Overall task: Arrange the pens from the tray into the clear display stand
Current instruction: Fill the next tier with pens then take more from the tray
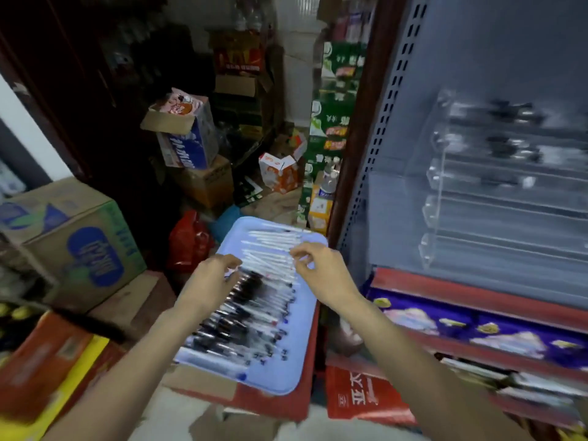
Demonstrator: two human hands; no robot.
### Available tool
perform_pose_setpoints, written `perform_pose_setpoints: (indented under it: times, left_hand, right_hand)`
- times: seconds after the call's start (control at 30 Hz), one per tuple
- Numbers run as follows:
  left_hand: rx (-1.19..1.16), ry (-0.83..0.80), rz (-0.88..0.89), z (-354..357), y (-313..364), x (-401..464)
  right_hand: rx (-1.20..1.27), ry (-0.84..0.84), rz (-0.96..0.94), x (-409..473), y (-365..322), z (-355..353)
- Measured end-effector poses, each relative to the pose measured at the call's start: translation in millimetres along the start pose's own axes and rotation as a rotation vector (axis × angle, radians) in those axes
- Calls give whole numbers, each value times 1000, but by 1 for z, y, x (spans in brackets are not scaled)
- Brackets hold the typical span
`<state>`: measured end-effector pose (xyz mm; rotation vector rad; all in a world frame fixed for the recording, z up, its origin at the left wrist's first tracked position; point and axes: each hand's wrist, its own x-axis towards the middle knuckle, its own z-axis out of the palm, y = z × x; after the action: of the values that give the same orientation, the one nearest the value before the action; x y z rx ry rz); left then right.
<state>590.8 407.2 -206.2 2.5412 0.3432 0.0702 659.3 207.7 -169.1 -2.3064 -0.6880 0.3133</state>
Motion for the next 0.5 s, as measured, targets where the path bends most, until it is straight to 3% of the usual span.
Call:
perform_pose_setpoints:
  times: [0.23, 0.5]
  left_hand:
    - [217, -293, 212, 12, -91, -2]
    - [215, -329, 326, 35, -125, 3]
  right_hand:
    - [-245, -152, 237, 15, 0, 108]
    - [-349, -52, 388, 37, 21, 141]
